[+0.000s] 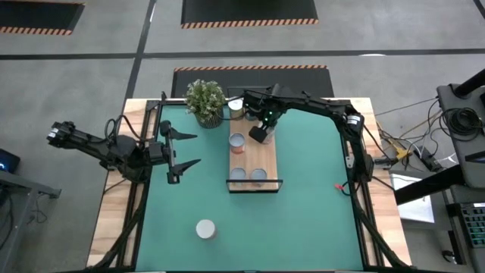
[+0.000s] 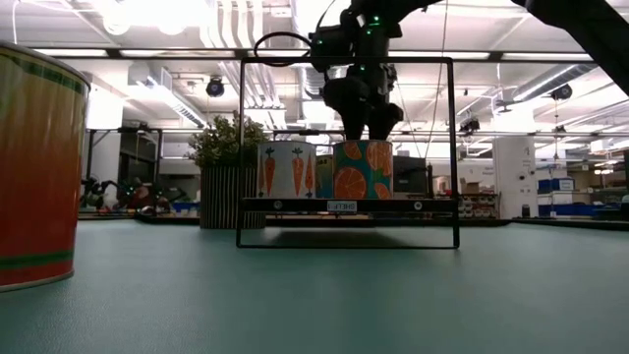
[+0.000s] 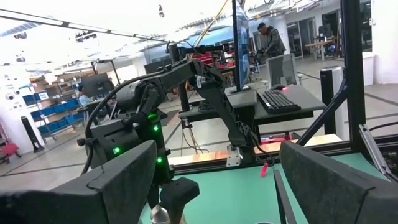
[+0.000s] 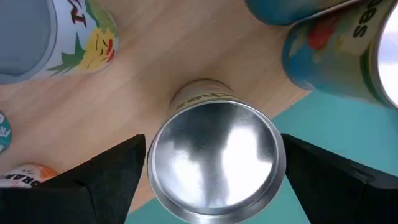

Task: Pick and place cans onto a shelf
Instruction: Put the canned peaches on the shelf

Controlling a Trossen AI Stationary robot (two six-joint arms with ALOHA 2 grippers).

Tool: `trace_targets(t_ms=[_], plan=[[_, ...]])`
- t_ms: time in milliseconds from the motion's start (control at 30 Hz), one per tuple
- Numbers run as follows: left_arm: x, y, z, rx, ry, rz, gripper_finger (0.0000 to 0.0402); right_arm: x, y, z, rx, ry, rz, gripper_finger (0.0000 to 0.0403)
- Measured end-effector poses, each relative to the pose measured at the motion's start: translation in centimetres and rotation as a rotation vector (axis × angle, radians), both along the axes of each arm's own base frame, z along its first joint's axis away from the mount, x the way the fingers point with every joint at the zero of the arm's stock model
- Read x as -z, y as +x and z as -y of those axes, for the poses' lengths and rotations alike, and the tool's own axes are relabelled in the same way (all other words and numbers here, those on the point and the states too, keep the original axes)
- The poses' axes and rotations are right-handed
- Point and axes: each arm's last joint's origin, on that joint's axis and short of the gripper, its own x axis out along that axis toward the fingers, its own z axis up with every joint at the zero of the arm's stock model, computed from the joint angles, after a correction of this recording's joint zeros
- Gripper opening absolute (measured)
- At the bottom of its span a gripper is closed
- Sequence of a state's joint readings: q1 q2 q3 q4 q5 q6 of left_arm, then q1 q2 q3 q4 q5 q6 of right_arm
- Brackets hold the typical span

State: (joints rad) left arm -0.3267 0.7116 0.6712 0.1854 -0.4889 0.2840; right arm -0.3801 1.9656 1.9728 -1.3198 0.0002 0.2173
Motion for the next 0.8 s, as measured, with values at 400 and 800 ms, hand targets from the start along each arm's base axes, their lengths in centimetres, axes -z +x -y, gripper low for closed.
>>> trace_targets(t_ms=[400, 800], plan=[[0.0, 0.0, 0.0, 0.000, -0.001, 0.003, 0.0322, -4.4, -1.7, -1.0, 0.003, -0.045, 0.115, 0.0338], [0.0, 0.0, 0.0, 0.001, -0.003, 0.002, 0.0322, -4.5, -2.2, -3.7, -0.123, -0.069, 0.151, 0.0195]])
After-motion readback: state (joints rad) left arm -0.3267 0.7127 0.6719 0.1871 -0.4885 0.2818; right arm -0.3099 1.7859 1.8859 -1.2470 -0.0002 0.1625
